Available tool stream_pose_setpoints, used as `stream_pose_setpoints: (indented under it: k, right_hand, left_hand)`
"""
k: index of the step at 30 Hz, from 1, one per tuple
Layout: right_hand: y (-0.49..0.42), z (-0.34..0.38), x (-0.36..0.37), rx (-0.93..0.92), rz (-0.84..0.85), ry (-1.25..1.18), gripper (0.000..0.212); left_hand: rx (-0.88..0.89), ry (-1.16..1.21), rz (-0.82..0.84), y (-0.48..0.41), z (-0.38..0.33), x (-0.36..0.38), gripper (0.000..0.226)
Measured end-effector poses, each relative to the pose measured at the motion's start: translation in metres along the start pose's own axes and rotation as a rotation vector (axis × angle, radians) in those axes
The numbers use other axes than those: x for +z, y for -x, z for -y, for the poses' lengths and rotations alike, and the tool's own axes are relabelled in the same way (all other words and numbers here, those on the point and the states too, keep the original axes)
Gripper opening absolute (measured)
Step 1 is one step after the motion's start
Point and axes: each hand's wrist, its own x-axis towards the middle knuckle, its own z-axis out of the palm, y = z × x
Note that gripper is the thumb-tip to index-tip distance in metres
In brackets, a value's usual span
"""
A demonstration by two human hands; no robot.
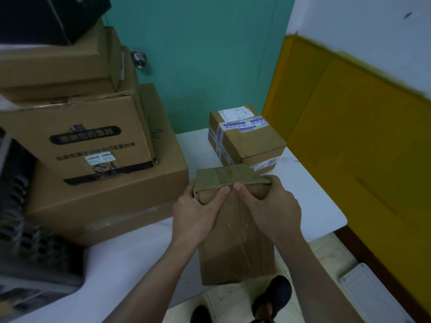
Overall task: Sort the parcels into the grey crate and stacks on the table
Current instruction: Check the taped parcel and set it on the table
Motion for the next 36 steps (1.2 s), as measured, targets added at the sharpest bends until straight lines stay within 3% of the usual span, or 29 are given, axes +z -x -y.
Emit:
stream_pose_setpoints:
  k: [7, 14, 20, 24, 28, 31, 34, 36]
  right_hand:
    - [0.002, 0.002, 0.002, -0.001, -0.002, 0.013, 0.085]
    - [0.01, 0.0, -0.002, 0.02, 0.025, -0.031, 0.085]
    - [0.018, -0.005, -0.005, 0.014, 0.109, -0.152, 0.083]
    - [0.019, -0.008, -0.008, 0.017, 0.158, -0.255, 0.076]
    - [0.022, -0.008, -0.013, 0.049, 0.182, -0.365, 0.071]
    - [0.017, -0.008, -0.016, 0.153, 0.151, -0.505, 0.061]
    - [0.011, -0.007, -0.018, 0.241, 0.197, -0.559, 0.036]
    - [0.009, -0.009, -0.017, 0.245, 0.249, -0.536, 0.029]
  left_hand:
    - [0.031, -0.009, -0.009, 0.0, 0.003, -0.002, 0.045]
    - [-0.039, 0.066, 0.137, 0.004, -0.007, -0.01, 0.026]
    - [-0.083, 0.128, 0.222, 0.01, -0.003, -0.018, 0.03]
    - [-0.152, 0.177, 0.269, 0.014, -0.007, -0.02, 0.042]
    - [-0.251, 0.287, 0.271, 0.018, -0.017, -0.027, 0.081]
    - [-0.344, 0.313, 0.257, 0.012, -0.018, -0.032, 0.083]
    - [-0.408, 0.304, 0.28, 0.008, -0.017, -0.034, 0.092]
    - [-0.457, 0.297, 0.306, 0.008, -0.016, -0.033, 0.073]
